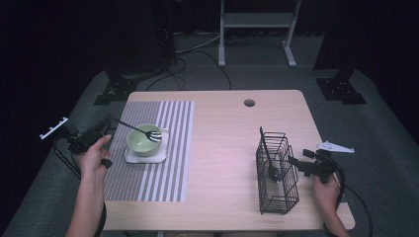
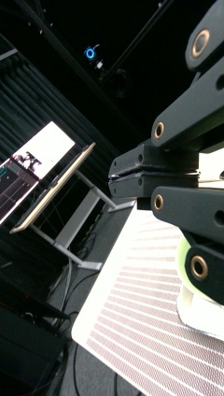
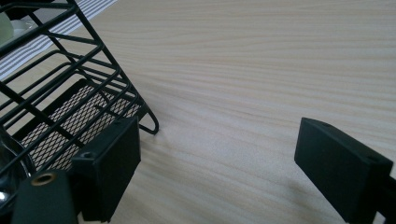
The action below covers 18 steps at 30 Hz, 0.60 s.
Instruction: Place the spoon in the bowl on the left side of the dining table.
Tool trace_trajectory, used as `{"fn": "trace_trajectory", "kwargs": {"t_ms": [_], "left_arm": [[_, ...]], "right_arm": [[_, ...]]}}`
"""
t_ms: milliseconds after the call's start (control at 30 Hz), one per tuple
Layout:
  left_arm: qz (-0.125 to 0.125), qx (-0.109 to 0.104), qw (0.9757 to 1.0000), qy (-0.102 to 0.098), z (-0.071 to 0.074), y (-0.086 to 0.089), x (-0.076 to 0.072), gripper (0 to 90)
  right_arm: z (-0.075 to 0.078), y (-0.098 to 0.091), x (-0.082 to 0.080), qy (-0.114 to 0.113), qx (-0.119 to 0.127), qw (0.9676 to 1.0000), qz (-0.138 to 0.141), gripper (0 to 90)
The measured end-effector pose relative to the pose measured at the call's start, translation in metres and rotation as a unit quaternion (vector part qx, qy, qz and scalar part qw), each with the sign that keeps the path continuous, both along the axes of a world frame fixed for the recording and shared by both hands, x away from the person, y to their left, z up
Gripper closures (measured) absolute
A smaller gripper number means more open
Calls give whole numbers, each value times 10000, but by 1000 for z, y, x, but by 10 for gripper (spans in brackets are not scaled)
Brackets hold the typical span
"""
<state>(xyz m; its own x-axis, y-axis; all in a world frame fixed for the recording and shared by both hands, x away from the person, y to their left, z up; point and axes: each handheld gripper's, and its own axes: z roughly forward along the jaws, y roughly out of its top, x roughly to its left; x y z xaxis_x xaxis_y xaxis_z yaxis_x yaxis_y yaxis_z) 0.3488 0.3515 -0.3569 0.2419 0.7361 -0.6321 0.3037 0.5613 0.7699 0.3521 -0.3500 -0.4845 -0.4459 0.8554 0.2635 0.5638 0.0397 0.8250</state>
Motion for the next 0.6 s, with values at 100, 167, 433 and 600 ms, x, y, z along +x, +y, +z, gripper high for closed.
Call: {"fn": "trace_trajectory", "kwargs": {"t_ms": [100, 167, 433, 600], "left_arm": [[62, -7, 10000, 12, -1, 2, 0, 893], [96, -2, 9999, 39, -2, 3, 0, 893], [232, 27, 9997, 101, -3, 9, 2, 893], [302, 36, 9994, 152, -5, 11, 3, 894]], "right_arm": [[0, 0, 0, 3, -4, 10000, 2, 134], [0, 0, 0, 3, -3, 10000, 3, 134], [0, 0, 0, 0, 5, 10000, 5, 134], [0, 0, 0, 0, 12, 10000, 3, 134]]}}
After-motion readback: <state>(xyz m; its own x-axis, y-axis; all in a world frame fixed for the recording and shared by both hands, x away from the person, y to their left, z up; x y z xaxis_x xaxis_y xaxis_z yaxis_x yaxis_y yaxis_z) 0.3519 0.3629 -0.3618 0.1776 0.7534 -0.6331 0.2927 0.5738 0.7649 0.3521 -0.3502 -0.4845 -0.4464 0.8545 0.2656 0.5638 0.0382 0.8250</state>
